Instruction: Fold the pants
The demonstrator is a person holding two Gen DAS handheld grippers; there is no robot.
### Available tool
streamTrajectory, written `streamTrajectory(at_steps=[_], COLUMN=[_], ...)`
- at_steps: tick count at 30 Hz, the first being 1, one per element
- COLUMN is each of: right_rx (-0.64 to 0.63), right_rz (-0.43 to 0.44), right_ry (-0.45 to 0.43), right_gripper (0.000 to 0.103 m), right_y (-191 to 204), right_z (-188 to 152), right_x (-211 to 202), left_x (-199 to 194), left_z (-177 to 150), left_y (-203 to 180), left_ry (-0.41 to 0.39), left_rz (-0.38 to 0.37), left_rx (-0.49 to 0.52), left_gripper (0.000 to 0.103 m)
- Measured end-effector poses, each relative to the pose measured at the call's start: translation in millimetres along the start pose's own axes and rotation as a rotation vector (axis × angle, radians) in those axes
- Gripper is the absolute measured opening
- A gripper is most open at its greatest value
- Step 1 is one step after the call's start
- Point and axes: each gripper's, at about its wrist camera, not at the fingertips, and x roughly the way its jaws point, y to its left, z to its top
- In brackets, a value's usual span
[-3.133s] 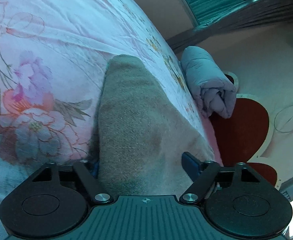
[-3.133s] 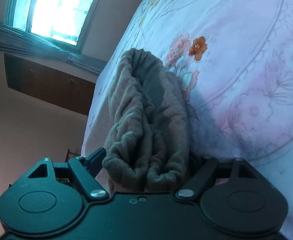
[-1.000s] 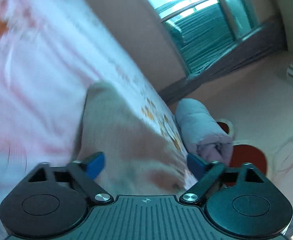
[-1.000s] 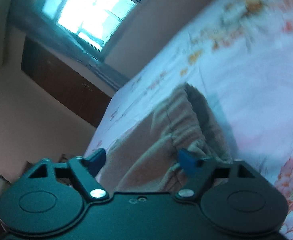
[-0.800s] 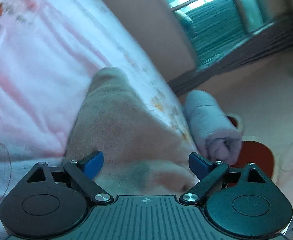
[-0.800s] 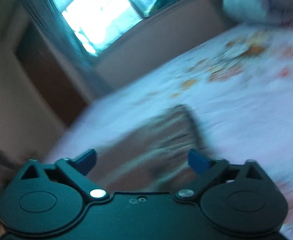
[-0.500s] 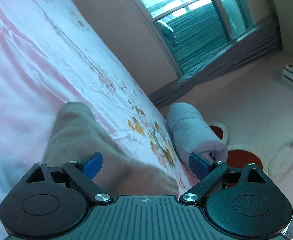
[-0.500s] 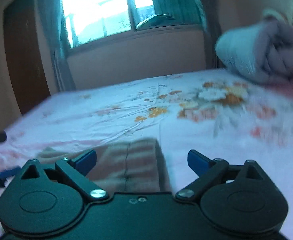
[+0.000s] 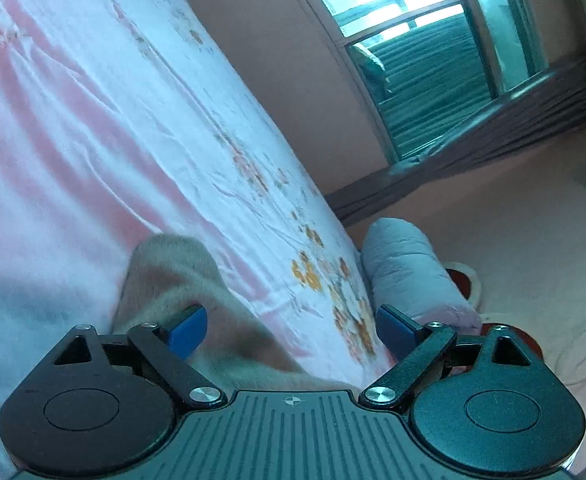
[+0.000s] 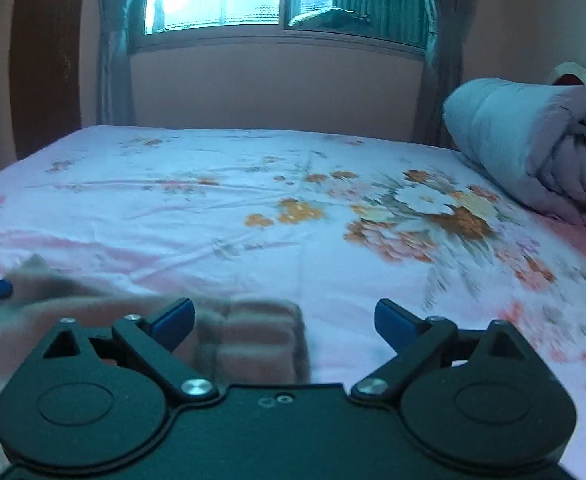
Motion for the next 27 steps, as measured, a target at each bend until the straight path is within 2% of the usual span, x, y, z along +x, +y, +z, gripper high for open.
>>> streamTrajectory(at_steps=[3, 5, 7, 10, 12, 13, 16, 18, 21, 22, 24, 27], right_rx=[-0.039, 0.002, 0.023, 0.013, 0.031, 0.026, -0.013, 0.036, 0.088, 0.089, 0.075, 0.045], right_rz=[-0.044, -0.016, -0.004, -0.024, -0.013, -0.01, -0.029, -0.008, -0.007, 0.01, 0.023, 0.024], right_ry=[0.1, 0.147, 0.138, 0.055, 0.04, 0.045, 0.131, 0.126, 0.02, -0.009, -0.01, 0.025], right_gripper=[0.096, 0.095, 0.095, 0.096, 0.096, 0.097, 0.097, 0.096, 0.097, 0.097, 0.097, 0.097], right_y=[4, -3, -6, -3, -4, -2, 5, -3, -16, -18, -18, -14], right_z=[-2, -7, -3, 1, 3, 2, -6, -4, 1, -1, -8, -29], right_x=[31, 41, 33, 12, 11, 15, 39, 35, -4, -17, -35, -45], left_x=[13, 9, 4, -6, -9, -7, 0, -10, -40, -50, -66, -80], left_z=[-2, 1, 3, 3, 2, 1, -3, -2, -6, -10, -20, -45], left_y=[11, 14, 10, 0, -5, -5, 3, -3, -24, -32, -41, -50], left_ry=[0.022, 0.021, 0.015, -0.002, -0.014, -0.014, 0.014, 0.019, -0.014, -0.015, -0.017, -0.004], left_rz=[0.026, 0.017, 0.001, 0.0, 0.011, 0.028, 0.075, 0.06, 0.032, 0.057, 0.115, 0.299], left_rx=[0.017, 0.01, 0.015, 0.033, 0.062, 0.075, 0.089, 0.093, 0.197, 0.248, 0.333, 0.51], left_gripper=[0.09, 0.09, 0.09, 0.09, 0.09, 0.09, 0.09, 0.09, 0.09, 0.09, 0.09, 0.09])
